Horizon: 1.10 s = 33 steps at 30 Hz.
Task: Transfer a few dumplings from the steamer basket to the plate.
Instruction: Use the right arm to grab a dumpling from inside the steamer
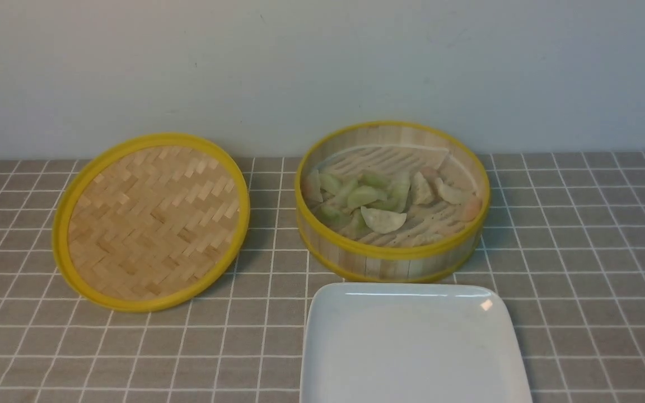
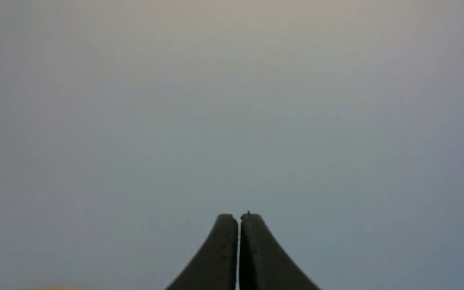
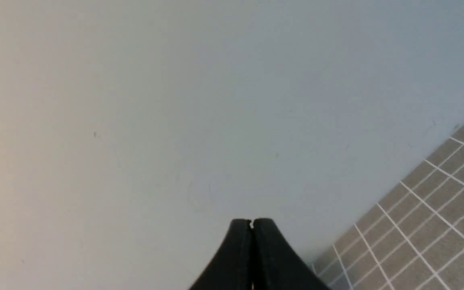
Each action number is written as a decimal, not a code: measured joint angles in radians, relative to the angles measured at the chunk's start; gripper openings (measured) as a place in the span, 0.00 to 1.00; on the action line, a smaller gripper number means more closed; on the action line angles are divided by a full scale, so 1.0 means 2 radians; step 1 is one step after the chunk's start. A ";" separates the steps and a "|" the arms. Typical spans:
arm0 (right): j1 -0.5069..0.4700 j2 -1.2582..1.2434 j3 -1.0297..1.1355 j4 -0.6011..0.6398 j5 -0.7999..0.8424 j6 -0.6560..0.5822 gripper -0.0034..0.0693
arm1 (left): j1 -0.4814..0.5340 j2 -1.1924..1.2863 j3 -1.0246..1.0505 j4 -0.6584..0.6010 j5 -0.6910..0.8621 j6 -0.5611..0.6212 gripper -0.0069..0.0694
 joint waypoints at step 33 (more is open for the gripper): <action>0.133 0.847 -0.875 -0.213 0.644 -0.247 0.04 | 0.000 0.449 -0.227 -0.147 0.449 0.353 0.08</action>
